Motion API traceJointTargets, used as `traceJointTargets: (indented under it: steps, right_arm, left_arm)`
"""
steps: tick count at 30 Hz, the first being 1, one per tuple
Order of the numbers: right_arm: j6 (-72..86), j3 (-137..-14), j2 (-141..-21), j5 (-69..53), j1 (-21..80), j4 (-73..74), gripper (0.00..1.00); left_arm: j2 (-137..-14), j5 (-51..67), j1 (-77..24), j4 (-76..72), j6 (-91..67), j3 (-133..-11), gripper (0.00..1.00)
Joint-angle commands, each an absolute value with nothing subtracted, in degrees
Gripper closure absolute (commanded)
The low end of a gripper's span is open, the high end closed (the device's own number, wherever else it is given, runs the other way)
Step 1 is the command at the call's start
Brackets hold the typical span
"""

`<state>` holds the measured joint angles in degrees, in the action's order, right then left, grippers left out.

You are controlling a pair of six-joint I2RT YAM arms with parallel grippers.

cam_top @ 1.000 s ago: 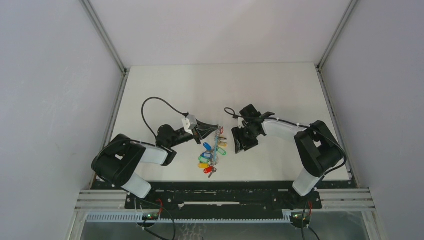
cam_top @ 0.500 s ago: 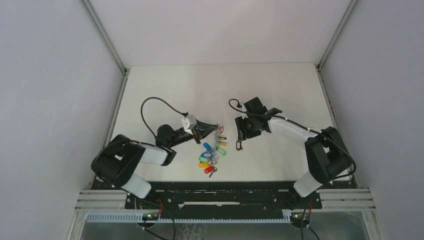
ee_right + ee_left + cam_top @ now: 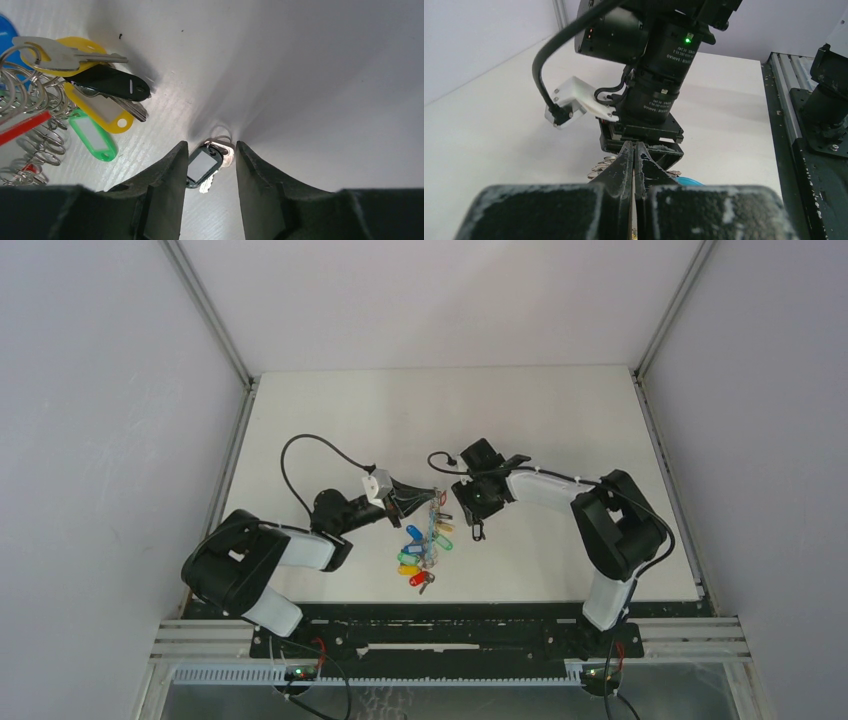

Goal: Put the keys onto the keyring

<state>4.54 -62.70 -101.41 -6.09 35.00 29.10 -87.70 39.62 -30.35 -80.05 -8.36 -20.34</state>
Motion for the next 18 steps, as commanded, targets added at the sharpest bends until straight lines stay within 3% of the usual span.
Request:
traceJointTargets:
  steps: [1,9,18]
  right_arm:
    - [1.70,-65.71,-102.55,-6.33,35.35,28.17,0.61]
    - [6.48,-65.40,-103.12,-4.96,31.74,29.27,0.76]
    - [19.82,-60.94,-99.20,-8.94,23.50,28.58,0.74]
  left_arm:
    - [-85.74,40.12,-30.06,-84.11,-7.10,-19.04,1.00]
    - [-85.78,40.28,-30.06,-84.12,-7.29,-19.11,1.00]
    - [-85.88,40.56,-30.04,-84.12,-7.78,-19.40,1.00]
